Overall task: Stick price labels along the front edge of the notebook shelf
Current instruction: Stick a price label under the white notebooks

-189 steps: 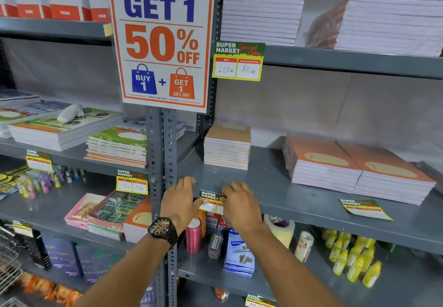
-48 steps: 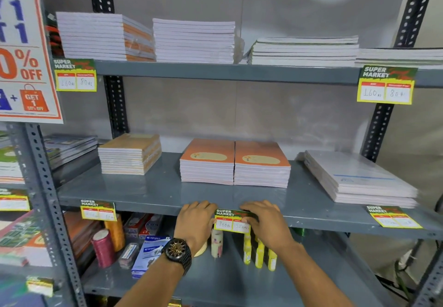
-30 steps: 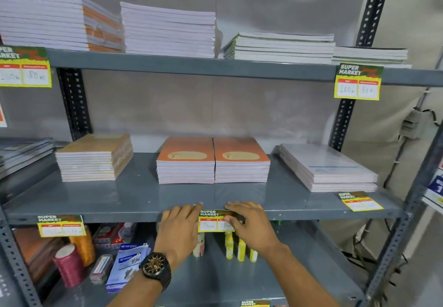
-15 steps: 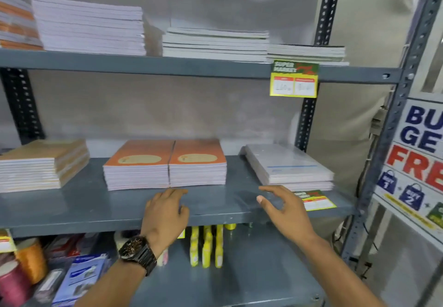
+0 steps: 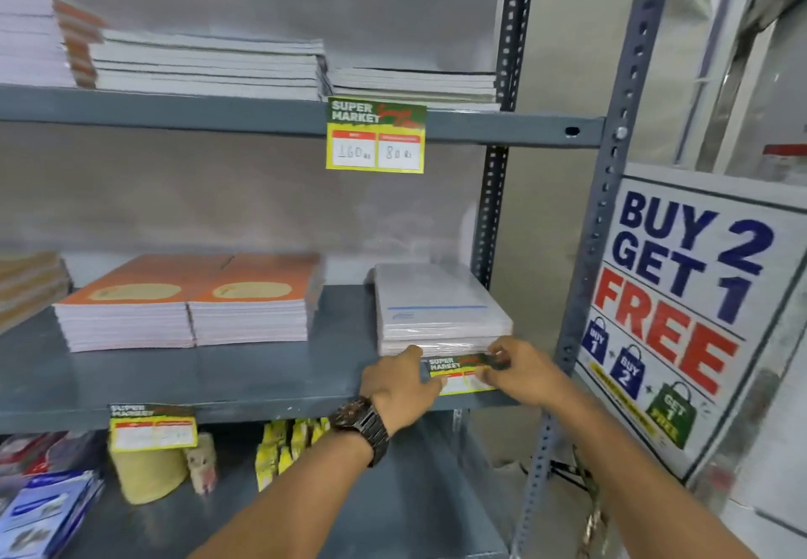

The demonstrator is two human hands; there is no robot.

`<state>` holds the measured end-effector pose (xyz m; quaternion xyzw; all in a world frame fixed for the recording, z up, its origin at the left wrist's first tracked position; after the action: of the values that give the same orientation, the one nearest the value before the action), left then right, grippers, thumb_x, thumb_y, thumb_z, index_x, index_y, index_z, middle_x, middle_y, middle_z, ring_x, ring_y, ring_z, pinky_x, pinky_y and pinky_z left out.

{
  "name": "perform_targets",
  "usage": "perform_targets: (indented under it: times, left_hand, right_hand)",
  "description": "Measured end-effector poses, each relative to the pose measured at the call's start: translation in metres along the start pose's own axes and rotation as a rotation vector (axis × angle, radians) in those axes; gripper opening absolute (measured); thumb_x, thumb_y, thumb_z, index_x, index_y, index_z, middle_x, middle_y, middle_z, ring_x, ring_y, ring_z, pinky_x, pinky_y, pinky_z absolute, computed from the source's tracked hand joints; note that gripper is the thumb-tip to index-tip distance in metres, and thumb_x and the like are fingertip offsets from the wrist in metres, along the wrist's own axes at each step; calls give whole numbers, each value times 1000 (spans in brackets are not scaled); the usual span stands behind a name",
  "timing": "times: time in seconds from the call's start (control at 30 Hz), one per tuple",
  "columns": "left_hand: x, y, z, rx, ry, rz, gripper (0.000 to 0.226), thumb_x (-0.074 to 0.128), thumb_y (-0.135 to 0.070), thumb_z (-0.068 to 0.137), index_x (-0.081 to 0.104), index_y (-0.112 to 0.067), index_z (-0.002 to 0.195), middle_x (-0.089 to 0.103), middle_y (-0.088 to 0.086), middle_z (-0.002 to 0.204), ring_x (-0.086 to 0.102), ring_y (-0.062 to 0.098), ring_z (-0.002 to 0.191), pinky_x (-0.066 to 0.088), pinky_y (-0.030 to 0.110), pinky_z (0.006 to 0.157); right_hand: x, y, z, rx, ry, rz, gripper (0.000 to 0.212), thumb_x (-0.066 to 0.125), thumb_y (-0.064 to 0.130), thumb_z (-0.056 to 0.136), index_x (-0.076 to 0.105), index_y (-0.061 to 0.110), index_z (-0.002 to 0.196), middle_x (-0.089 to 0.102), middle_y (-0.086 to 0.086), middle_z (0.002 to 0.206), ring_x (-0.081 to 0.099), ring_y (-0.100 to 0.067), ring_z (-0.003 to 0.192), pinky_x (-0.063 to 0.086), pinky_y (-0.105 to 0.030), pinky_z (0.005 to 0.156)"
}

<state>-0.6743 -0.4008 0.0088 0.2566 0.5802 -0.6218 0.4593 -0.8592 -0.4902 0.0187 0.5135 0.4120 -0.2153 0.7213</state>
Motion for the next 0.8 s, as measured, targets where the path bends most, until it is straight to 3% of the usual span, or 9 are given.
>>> perform_targets:
  times: [0.07,0.17,0.3,0.37,0.43,0.53,0.63,0.8]
  left_hand:
    - [6,-7,8,-31,-30,30,62,57,-58,78,46,-25,129,68,4,119,59,30,112,48,39,92]
    - [9,-9,17,-87,-86,-32,58,64,-54,72,48,-32,123,70,-2,113,60,26,110,44,40,94]
    - [12,-3,27,-142,-109,-358,39,76,-34,74,58,-26,107,64,-5,86,64,22,90,51,36,85]
    - [10,-7,28,-94,-114,-472,22,76,-25,78,66,-22,97,63,-5,80,62,20,79,53,31,76]
    - [9,-12,24,-18,-111,-497,8,74,-21,80,70,-25,86,66,-8,77,63,17,75,53,29,72]
    - [13,-17,11,59,-107,-531,10,70,-22,82,68,-31,79,71,-9,76,65,13,70,53,25,66]
    - [17,-20,-4,118,-134,-485,12,65,-21,85,65,-32,82,67,-17,63,58,0,56,44,15,52]
    - [21,-22,-22,157,-238,-337,5,66,-29,84,64,-33,87,64,-25,69,58,-6,64,43,14,55]
  right_hand:
    - [3,-3,4,-26,6,-23,28,74,34,70,62,26,95,67,3,94,64,-19,88,43,-26,71]
    - [8,-6,10,-51,6,57,40,78,30,66,63,25,102,68,3,99,64,-16,90,46,-26,74]
    - [9,-7,12,-22,-38,302,58,86,12,62,58,15,113,63,-1,90,63,-18,83,52,-34,79]
    - [6,-5,9,-44,-50,395,53,86,6,63,60,13,109,62,-3,82,60,-16,74,51,-36,77]
    - [4,2,3,-114,-15,451,35,83,7,69,68,13,100,69,-8,83,61,-15,73,52,-36,77]
    - [3,10,-13,-207,13,464,9,79,10,77,74,15,83,75,-3,81,65,-14,75,53,-35,76]
    - [5,10,-28,-233,-8,428,7,75,12,81,75,18,83,75,0,81,70,-18,79,55,-38,76]
    - [15,-2,-45,-224,-65,327,14,71,21,84,75,35,87,74,16,78,68,-3,73,54,-22,67]
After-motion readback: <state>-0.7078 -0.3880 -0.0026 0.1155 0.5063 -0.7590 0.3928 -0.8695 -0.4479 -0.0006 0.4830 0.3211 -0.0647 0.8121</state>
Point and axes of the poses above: each hand's wrist, its own z-axis towards the middle knuckle, its own x-axis out of the palm, y = z × x, the point moved 8 cm from there along z, towards the middle knuckle
